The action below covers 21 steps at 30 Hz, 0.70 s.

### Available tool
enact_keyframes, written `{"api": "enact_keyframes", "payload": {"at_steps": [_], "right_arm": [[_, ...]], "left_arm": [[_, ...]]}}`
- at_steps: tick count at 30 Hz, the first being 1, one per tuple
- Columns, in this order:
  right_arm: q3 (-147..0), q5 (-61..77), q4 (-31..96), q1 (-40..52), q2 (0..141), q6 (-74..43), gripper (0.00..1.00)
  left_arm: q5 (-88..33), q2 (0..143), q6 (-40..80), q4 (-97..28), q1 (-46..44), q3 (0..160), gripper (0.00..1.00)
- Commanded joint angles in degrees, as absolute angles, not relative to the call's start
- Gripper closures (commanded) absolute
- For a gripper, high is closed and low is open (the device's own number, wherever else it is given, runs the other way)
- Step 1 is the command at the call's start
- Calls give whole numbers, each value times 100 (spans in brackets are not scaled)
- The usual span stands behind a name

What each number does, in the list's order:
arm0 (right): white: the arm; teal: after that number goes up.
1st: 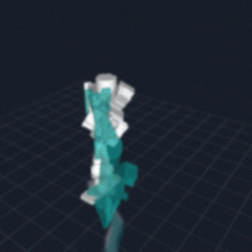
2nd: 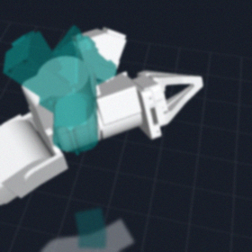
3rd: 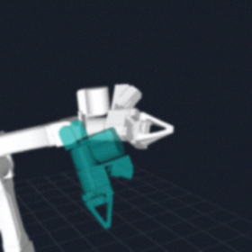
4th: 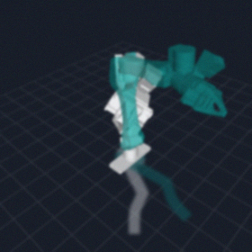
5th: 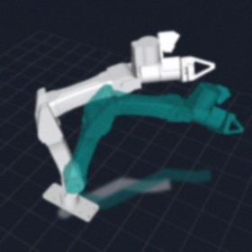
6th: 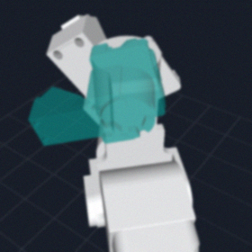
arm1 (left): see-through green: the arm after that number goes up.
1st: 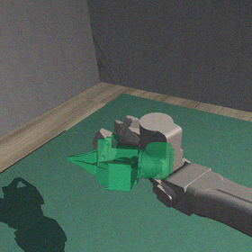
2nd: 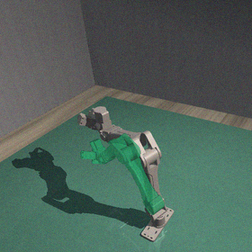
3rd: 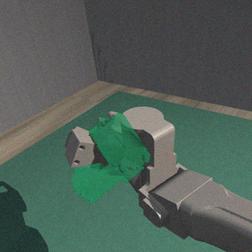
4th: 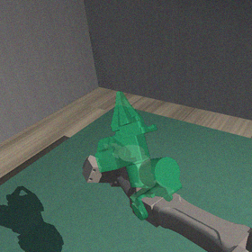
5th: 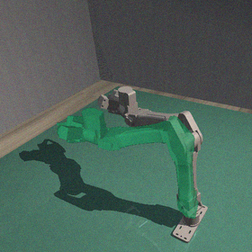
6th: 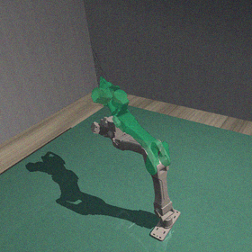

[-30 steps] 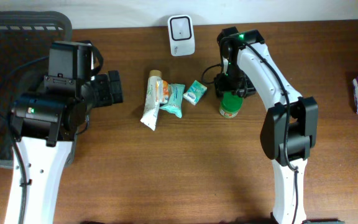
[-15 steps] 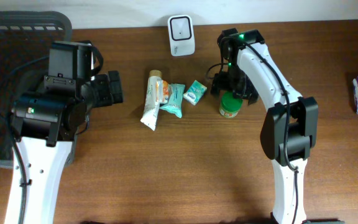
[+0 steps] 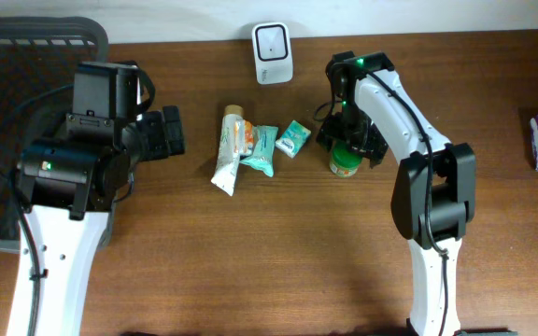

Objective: Scan the item barcode
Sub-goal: 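Lower the right gripper over the green jar and grasp it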

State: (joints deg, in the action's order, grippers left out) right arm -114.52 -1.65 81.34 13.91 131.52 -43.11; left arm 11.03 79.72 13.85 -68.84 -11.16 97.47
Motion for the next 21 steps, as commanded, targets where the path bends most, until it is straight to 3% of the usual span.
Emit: {"api": "enact_keyframes", "payload": {"at_steps": [1, 12, 21], "right_arm": [[-11308, -196, 7937, 1396, 13157, -3798, 2], [-11222, 351, 7793, 1271, 13157, -2585, 2], [-10853, 408, 7456, 1229, 13157, -3371, 3]], "left_arm": [[1181, 7970, 1297, -6893, -1096, 9743, 1], [1181, 7970, 1295, -6912, -1096, 9743, 1], [1181, 7970, 1295, -6914, -1096, 9743, 1]]}}
